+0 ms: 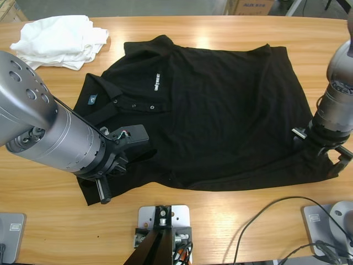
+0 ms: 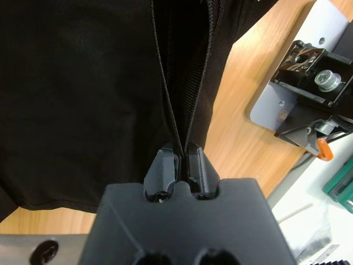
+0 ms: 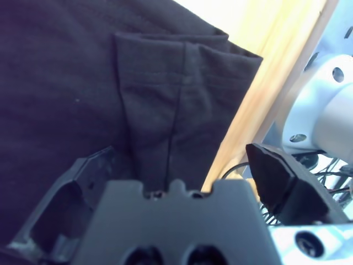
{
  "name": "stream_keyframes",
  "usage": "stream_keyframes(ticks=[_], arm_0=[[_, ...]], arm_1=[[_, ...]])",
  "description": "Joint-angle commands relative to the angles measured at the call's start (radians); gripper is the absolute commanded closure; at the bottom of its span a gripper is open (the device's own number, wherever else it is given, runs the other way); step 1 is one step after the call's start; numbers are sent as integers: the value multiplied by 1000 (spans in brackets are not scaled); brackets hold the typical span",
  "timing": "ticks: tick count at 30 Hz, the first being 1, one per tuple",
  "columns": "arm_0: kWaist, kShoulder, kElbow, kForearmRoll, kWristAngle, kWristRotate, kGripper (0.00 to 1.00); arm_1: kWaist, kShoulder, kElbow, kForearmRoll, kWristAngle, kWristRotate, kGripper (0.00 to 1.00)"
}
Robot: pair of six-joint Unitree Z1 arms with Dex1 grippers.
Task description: Fold clothes
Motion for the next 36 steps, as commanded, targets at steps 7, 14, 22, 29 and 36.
stream_keyframes(ticks=[7,14,22,29,36], arm_0=[[-7,11,17,15,32,-8,1000],[-7,18,20,18,33,-5,1000],[-7,12,17,21,69,-3,1000],[-7,9,16,21,72,-5,1000],[-7,5,19,22,87,-3,1000]], arm_1=[[126,63,-27,51,60,67,46],[229,-17,-19,47,156,283,151],[224,-49,4,17,192,337,162],[232,-58,15,9,205,337,263],[236,-49,47,-50,216,354,340]])
